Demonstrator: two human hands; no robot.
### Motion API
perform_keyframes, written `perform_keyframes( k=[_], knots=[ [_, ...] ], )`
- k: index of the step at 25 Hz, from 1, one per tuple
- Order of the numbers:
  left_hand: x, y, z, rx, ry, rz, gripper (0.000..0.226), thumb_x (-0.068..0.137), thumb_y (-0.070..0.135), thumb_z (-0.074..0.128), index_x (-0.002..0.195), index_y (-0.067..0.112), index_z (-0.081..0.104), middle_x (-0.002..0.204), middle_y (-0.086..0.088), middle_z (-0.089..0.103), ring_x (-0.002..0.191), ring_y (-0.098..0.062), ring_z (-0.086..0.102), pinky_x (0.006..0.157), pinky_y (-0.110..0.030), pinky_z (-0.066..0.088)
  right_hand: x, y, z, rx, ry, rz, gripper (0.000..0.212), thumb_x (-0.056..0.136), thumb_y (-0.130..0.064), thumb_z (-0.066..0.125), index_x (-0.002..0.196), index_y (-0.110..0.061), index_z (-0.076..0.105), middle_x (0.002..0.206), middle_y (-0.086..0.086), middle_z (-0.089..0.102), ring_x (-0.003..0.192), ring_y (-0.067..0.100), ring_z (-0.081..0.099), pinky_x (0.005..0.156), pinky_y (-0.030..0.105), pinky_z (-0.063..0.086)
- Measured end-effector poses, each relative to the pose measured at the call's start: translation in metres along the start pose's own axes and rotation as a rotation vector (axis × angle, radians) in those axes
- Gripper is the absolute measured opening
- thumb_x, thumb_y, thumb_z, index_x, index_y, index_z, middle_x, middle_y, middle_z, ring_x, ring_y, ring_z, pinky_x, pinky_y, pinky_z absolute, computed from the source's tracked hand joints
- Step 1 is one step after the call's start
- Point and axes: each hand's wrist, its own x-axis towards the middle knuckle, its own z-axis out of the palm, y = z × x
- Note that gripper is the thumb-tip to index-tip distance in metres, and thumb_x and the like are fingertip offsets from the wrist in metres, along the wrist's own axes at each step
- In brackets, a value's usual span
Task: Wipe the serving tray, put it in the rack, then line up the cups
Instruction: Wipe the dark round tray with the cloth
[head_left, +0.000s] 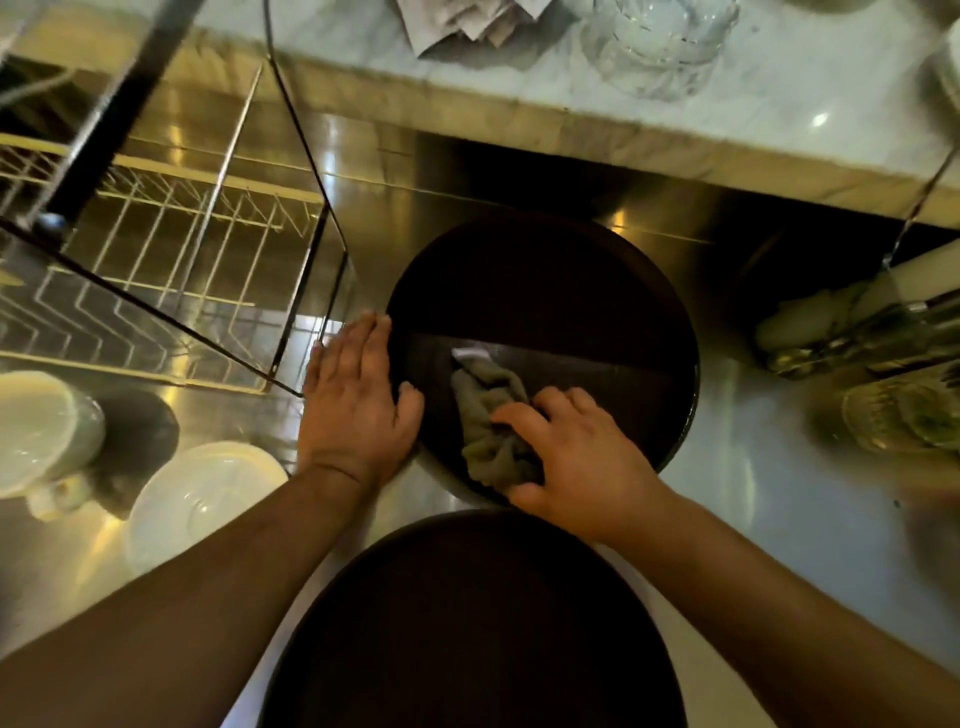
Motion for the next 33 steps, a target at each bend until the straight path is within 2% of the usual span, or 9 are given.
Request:
perform_keyframes(
  k=[2,4,7,9,14,21,24,28,33],
  knots=[
    [0.000,0.000,0.002,0.007,0.003,-0.040,0.075,0.089,0.039,0.038,0.157,0.010,0.031,0.159,-0.015,0.042,0.151,-0.029,0.032,0.127,-0.049,0.015,0.011,0.004,-0.009,0.217,-0.024,0.070,0.055,0.076,-0.053,0.065,0.126,-0.051,0.043,0.115,-0.013,0.049,0.101,0.013,0.056,0.077,0.031,0.054],
    [0.001,-0.001,0.003,0.016,-0.005,-0.033,0.073,0.090,0.038,0.035,0.157,0.010,0.031,0.158,-0.015,0.045,0.150,-0.028,0.032,0.127,-0.049,0.015,0.042,0.013,-0.023,0.448,0.163,0.230,0.045,0.079,-0.045,0.069,0.120,-0.049,0.051,0.114,-0.013,0.054,0.094,0.013,0.063,0.073,0.038,0.062],
    [0.002,-0.002,0.006,0.036,-0.010,-0.027,0.071,0.091,0.037,0.036,0.158,0.012,0.029,0.158,-0.013,0.044,0.151,-0.027,0.031,0.127,-0.049,0.014,0.121,0.033,-0.037,0.327,0.478,0.514,0.052,0.081,-0.041,0.068,0.130,-0.026,0.056,0.128,0.009,0.059,0.111,0.031,0.061,0.091,0.041,0.054],
    [0.003,-0.002,0.007,0.049,-0.007,-0.021,0.071,0.092,0.037,0.035,0.158,0.012,0.028,0.159,-0.012,0.044,0.151,-0.026,0.031,0.127,-0.048,0.013,0.168,0.018,-0.035,0.237,0.419,0.633,0.054,0.086,-0.038,0.067,0.133,-0.013,0.056,0.139,0.018,0.054,0.124,0.037,0.054,0.099,0.039,0.047],
    [0.004,0.000,0.006,0.076,-0.014,-0.039,0.072,0.090,0.037,0.030,0.153,0.004,0.037,0.157,-0.016,0.046,0.150,-0.029,0.033,0.127,-0.049,0.015,0.167,-0.065,0.008,0.188,0.284,0.163,0.038,0.080,-0.035,0.069,0.111,-0.012,0.065,0.117,0.015,0.062,0.110,0.035,0.058,0.088,0.038,0.049],
    [0.003,0.004,-0.003,0.039,-0.029,-0.026,0.072,0.088,0.031,0.039,0.155,0.005,0.035,0.158,-0.017,0.044,0.151,-0.031,0.032,0.127,-0.051,0.014,0.029,-0.003,0.001,0.076,-0.077,-0.310,0.024,0.080,-0.031,0.067,0.102,-0.024,0.067,0.100,-0.002,0.056,0.092,0.016,0.052,0.074,0.031,0.046],
    [0.003,0.007,-0.003,0.036,-0.042,-0.027,0.073,0.088,0.030,0.040,0.156,0.006,0.034,0.158,-0.016,0.044,0.151,-0.029,0.031,0.127,-0.051,0.012,-0.021,0.047,-0.015,-0.067,-0.169,-0.322,0.026,0.077,-0.036,0.068,0.102,-0.028,0.068,0.099,-0.003,0.056,0.088,0.016,0.051,0.067,0.028,0.041],
    [0.004,0.008,-0.003,0.038,-0.078,-0.017,0.073,0.091,0.033,0.035,0.159,0.009,0.026,0.163,-0.013,0.036,0.155,-0.023,0.023,0.128,-0.050,0.009,-0.023,0.079,-0.043,-0.027,-0.286,-0.098,0.017,0.078,-0.038,0.062,0.094,-0.035,0.061,0.097,-0.010,0.047,0.086,0.012,0.048,0.062,0.025,0.037],
    [0.004,0.008,-0.003,0.045,-0.075,-0.026,0.073,0.090,0.034,0.034,0.160,0.013,0.025,0.164,-0.011,0.034,0.154,-0.022,0.023,0.128,-0.050,0.011,0.069,0.069,-0.056,0.163,0.408,0.166,0.041,0.078,-0.033,0.067,0.119,-0.028,0.066,0.112,0.006,0.059,0.103,0.025,0.057,0.082,0.036,0.049]
  ],
)
